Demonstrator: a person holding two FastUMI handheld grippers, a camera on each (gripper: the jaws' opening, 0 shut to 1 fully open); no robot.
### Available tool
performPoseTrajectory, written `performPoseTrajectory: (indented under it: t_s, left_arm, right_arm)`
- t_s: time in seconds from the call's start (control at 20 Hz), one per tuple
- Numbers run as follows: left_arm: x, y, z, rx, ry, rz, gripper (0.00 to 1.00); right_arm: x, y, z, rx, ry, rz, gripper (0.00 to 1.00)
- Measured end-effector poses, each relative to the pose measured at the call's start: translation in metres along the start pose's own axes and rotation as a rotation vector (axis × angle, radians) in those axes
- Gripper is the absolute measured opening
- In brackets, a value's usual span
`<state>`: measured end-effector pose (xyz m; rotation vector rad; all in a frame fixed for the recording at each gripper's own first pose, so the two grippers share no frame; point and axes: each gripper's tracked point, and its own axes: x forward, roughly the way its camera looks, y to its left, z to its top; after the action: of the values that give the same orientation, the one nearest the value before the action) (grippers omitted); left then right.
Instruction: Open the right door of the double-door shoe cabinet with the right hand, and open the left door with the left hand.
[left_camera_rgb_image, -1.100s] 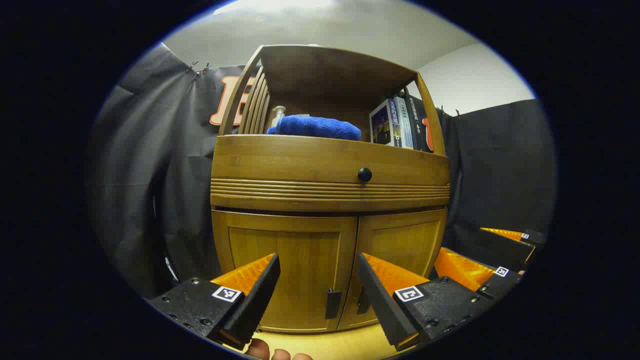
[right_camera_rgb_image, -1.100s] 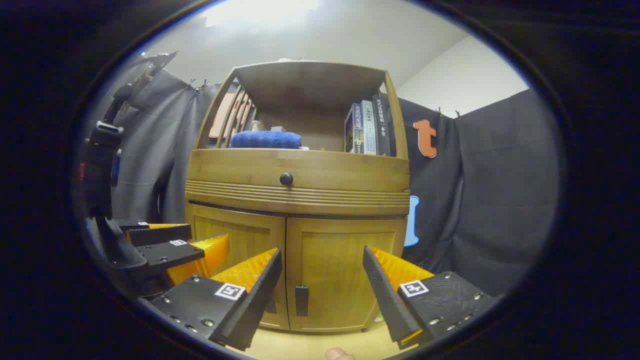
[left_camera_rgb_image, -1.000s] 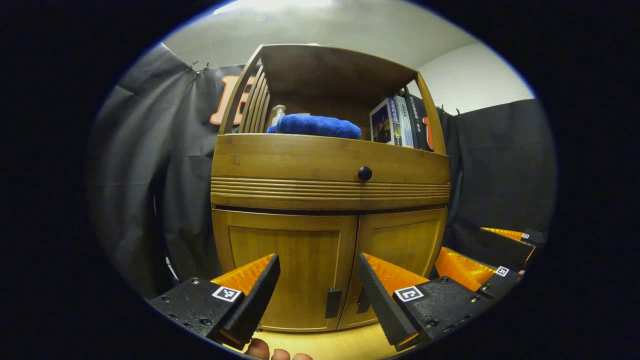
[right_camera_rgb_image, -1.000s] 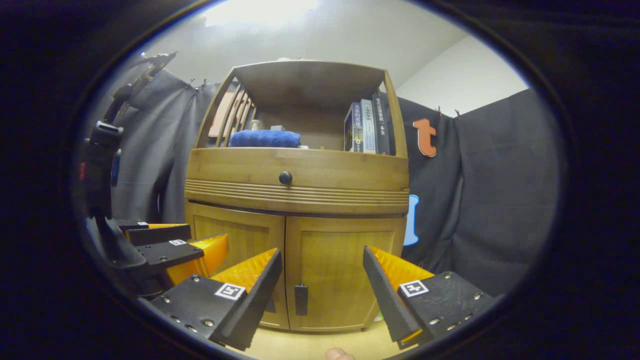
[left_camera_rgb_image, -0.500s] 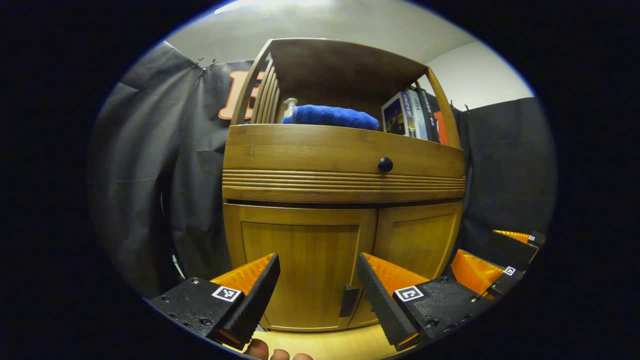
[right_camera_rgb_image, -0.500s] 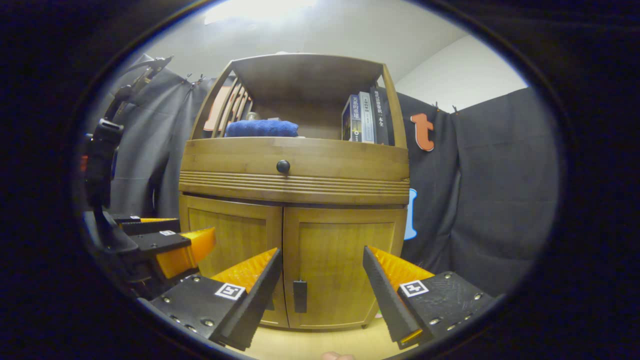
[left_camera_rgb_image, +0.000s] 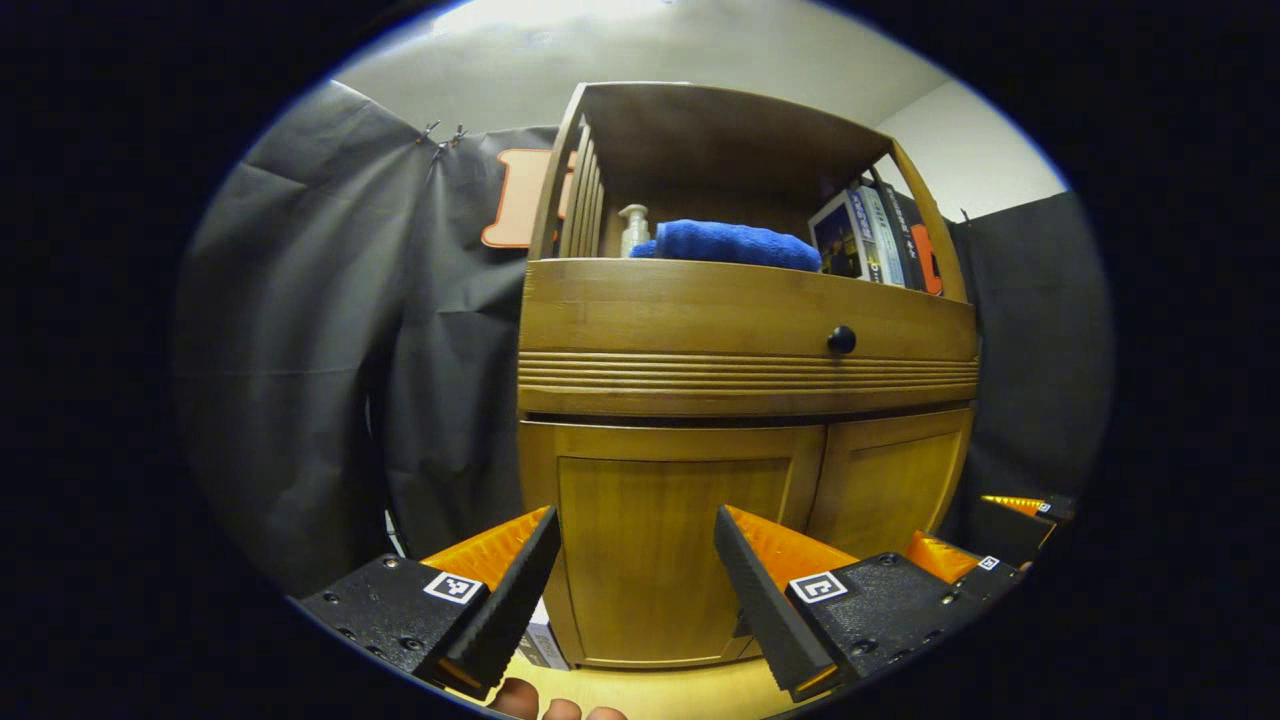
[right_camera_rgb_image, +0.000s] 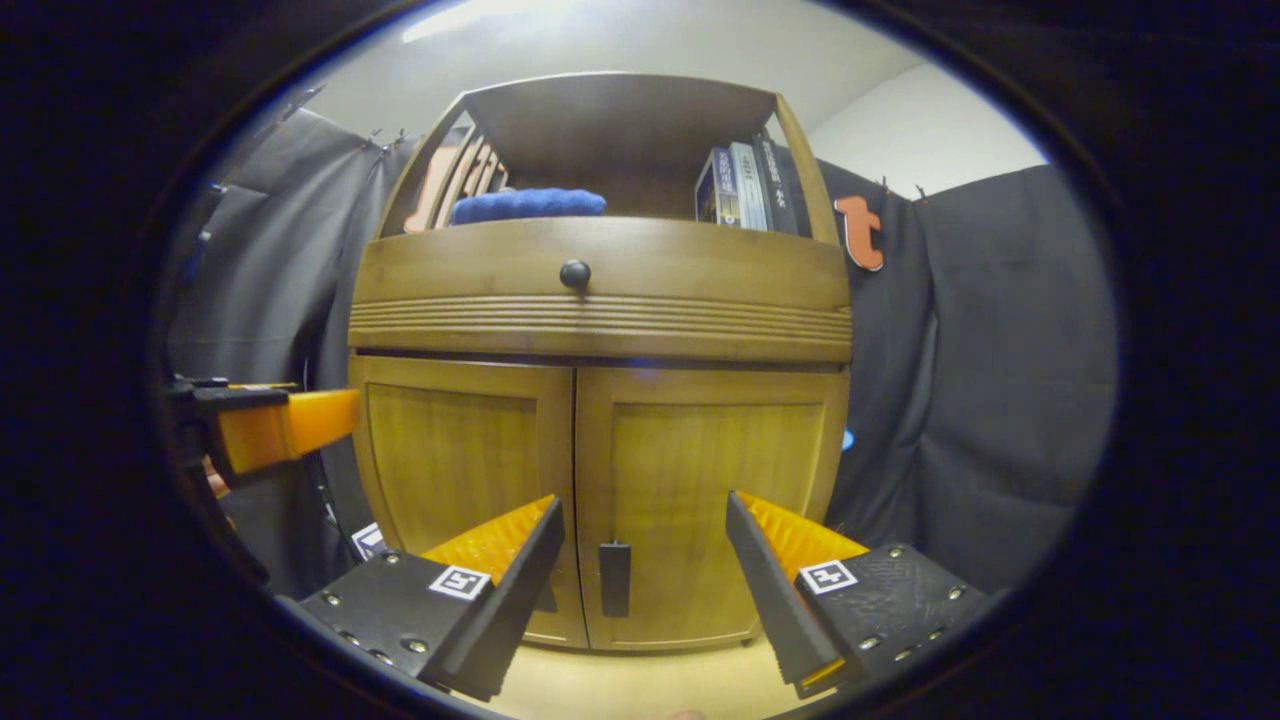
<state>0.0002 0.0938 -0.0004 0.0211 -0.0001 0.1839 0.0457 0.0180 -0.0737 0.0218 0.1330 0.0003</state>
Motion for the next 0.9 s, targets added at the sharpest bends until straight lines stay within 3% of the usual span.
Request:
performPoseTrajectory:
  t_s: [0.1,0.2,0.3,0.4,0.6,0.7,0.75,0.9]
  left_arm:
    - [-0.002,0.017,0.004,0.006,-0.008,0.038,0.96]
    - [-0.004,0.036,0.006,0.013,-0.014,0.082,0.94]
    - [-0.006,0.053,0.007,0.017,-0.017,0.121,0.92]
    - [-0.007,0.066,0.006,0.025,-0.017,0.155,0.92]
    - [-0.007,0.087,0.003,0.037,-0.013,0.207,0.92]
    - [-0.006,0.094,0.002,0.040,-0.008,0.229,0.92]
    - [-0.005,0.097,0.000,0.040,-0.006,0.235,0.92]
    - [0.000,0.099,-0.003,0.035,0.000,0.242,0.92]
  right_arm:
    - [0.012,0.000,-0.014,0.010,0.026,0.005,0.97]
    - [0.026,0.002,-0.033,0.027,0.070,0.012,0.86]
    - [0.040,0.006,-0.054,0.045,0.124,0.020,0.86]
    - [0.054,0.011,-0.070,0.053,0.173,0.035,0.70]
    - [0.083,0.020,-0.096,0.040,0.213,0.040,0.73]
    - [0.087,0.024,-0.100,0.041,0.233,0.039,0.48]
    - [0.091,0.024,-0.101,0.043,0.241,0.036,0.41]
    - [0.102,0.025,-0.108,0.047,0.252,0.034,0.40]
